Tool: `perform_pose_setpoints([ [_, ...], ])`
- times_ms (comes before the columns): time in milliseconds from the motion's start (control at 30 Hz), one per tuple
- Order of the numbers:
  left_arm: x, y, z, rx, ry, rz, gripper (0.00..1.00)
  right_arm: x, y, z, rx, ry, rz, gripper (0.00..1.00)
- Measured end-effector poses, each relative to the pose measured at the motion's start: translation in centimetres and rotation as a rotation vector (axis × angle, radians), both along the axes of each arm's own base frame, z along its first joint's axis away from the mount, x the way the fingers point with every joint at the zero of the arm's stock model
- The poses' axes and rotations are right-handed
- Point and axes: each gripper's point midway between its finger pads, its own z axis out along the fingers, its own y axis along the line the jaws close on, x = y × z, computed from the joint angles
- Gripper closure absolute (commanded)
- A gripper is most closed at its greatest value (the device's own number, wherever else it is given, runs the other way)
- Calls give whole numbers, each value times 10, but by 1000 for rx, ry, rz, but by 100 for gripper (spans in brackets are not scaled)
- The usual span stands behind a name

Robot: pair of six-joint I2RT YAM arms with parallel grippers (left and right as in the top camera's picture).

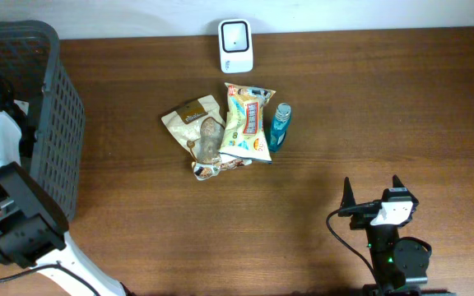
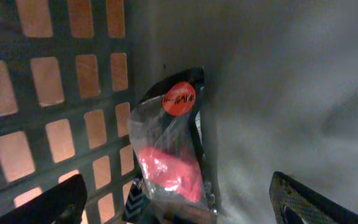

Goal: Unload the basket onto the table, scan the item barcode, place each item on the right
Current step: 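Reach into the basket and grasp the black-and-red snack pack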

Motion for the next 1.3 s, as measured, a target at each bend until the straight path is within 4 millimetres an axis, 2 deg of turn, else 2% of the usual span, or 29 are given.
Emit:
perform_pose_setpoints([
  [267,5,-5,-13,-53,-10,-32,13,0,0,0,0,0,0,2],
  [333,3,-2,-13,-60,-16,-26,16,0,0,0,0,0,0,2],
  [567,-19,22,-17,-108,-37,30,14,0,0,0,0,0,0,2],
  [867,-9,11,-39,-230,-87,-10,16,0,0,0,0,0,0,2],
  [933,-7,11,-39,-234,-96,-14,16,0,0,0,0,0,0,2],
  [1067,-4,10,-40,-242,-109,-21,33,0,0,0,0,0,0,2],
  [1133,-3,8,-41,-256,-114,-26,45,0,0,0,0,0,0,2],
  [1167,-2,6,-42,-268,-118,-35,48,0,0,0,0,0,0,2],
  [1300,3,-10,-47,-354,-143,-63,43,0,0,0,-1,0,0,1],
])
